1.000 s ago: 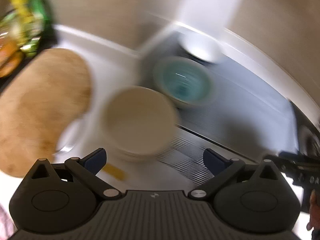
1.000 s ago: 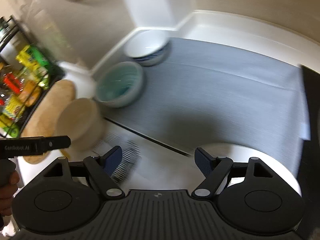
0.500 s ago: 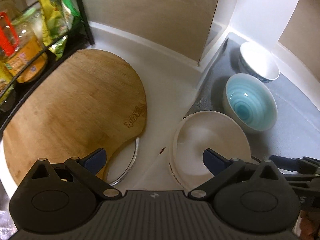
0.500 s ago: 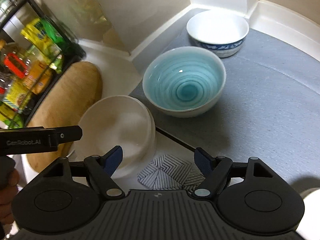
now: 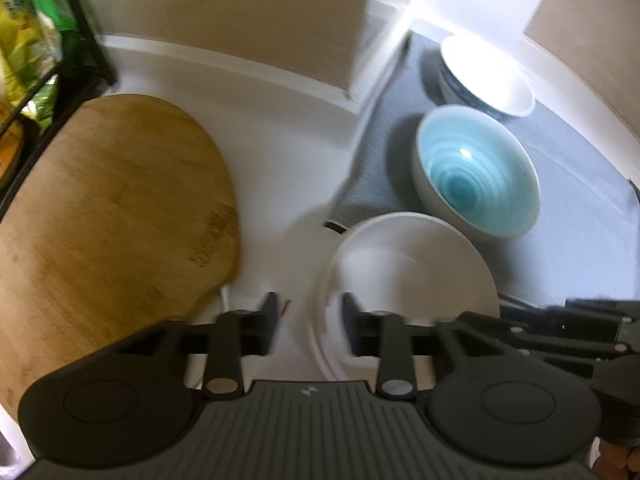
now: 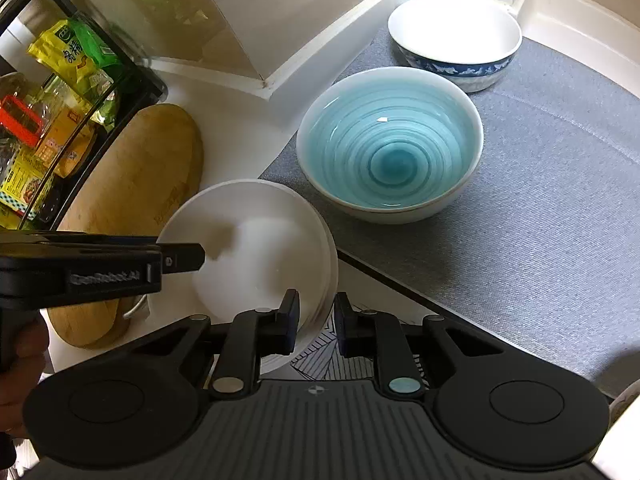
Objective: Organize plates and bowls
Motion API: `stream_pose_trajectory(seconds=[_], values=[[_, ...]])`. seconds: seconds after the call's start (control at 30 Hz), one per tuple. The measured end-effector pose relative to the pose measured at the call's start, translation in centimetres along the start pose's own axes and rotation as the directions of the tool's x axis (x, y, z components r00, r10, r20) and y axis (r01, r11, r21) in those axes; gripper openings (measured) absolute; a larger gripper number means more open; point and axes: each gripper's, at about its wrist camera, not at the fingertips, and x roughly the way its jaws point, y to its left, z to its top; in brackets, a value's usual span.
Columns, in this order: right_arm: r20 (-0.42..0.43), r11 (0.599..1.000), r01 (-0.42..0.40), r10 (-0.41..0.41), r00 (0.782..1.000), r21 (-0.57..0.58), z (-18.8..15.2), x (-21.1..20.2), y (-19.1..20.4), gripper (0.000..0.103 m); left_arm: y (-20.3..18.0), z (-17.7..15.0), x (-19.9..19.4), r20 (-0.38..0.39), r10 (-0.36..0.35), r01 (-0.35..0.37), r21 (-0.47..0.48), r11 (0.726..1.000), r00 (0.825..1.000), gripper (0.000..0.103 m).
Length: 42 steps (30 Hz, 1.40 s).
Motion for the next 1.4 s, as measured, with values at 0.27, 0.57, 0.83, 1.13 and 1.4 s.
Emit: stream_pose_trajectory(seconds=[0.27, 0.57, 0.83, 1.13, 1.4], values=[[-0.007, 0.999, 0.021, -0.021, 1.000, 0.028, -0.5, -1.0, -1.3, 0.018, -2.8, -0.9, 0.1, -0.013, -0.037, 0.038, 0.084, 0.996, 0.999, 0.021], [0.006, 0.990, 0.084, -0.085, 0.996, 0.116, -2.6, -3.3, -4.4, 0.018, -6.6, -1.1, 1.1, -0.054, -0.117, 0.125, 0.180, 0.976, 0.992, 0.021], [0.009, 0.979, 0.123, -0.126, 0.992, 0.165, -4.0, -4.6, -6.0, 0.018, -9.3, -1.3, 1.5, -0.065, -0.142, 0.153, 0.231, 0.961, 0.988, 0.021], [0.014, 0.972, 0.142, -0.147, 0.989, 0.189, -4.6, -5.3, -7.1, 0.019, -10.9, -1.1, 1.8, -0.074, -0.149, 0.163, 0.271, 0.949, 0.986, 0.022], [0.045, 0.964, 0.114, -0.129, 0.991, 0.241, -4.2, -6.4, -7.7, 0.034, -8.2, -0.5, -0.1, 0.001, -0.153, 0.149, 0.216, 0.965, 0.988, 0.088]])
